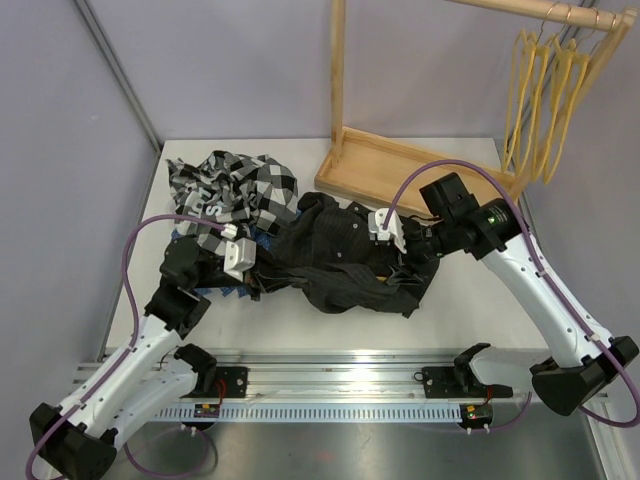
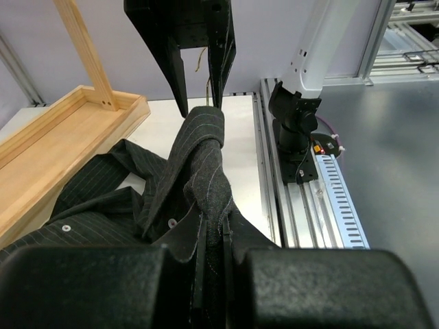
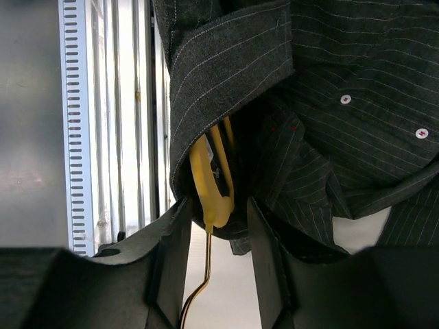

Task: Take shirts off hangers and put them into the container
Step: Pass the hanger from the left arm to the right

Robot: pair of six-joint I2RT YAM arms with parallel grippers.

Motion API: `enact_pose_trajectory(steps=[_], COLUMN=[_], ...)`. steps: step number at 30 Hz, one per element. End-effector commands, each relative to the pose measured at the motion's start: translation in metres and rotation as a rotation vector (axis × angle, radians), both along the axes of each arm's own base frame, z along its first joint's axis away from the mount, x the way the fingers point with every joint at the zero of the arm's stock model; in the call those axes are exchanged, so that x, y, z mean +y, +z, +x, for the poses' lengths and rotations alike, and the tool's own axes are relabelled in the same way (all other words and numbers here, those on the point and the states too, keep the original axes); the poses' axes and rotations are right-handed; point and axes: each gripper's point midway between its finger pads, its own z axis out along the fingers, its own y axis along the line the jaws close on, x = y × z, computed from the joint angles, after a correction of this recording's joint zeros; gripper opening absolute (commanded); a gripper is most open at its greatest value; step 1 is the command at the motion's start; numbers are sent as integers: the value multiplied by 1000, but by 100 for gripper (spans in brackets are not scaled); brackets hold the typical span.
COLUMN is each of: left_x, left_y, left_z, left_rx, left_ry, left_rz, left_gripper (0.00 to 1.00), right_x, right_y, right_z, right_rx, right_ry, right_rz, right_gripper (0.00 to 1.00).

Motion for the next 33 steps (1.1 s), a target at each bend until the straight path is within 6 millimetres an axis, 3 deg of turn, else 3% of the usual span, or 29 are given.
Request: enact_pose_trajectory(steps=[1,6,9,13,17,27,33], left_x=[1,1,0,-1,-3,-2,-2], left_y=[30,29,30,30,30,28,28], left_z=[-15,-17,-16,-8,-3,-5,-2], left_rx=[-94,-90,-90,-73,-45,-40,-43], left_ry=[-60,-72,-71,-35,-23,-28,-11], left_rz=[-90,-92,-93,-81,-61,-59,-66], left_gripper=[0,0,0,0,0,0,0], right_x=[5,1,1,3,3,7,8], right_y=[0,-1,-1,-6,-14,-21,-23], right_z=[9,21,18,7,7,11,-5], right_rx=[-33,-84,-76,-52,-64,-62,-18], right_ry=[-1,-39,-29,17,32,36,81], right_rz=[-5,-50,-50,-68,-125,-149,-117], right_gripper=[44,36,36,49,51,31,19])
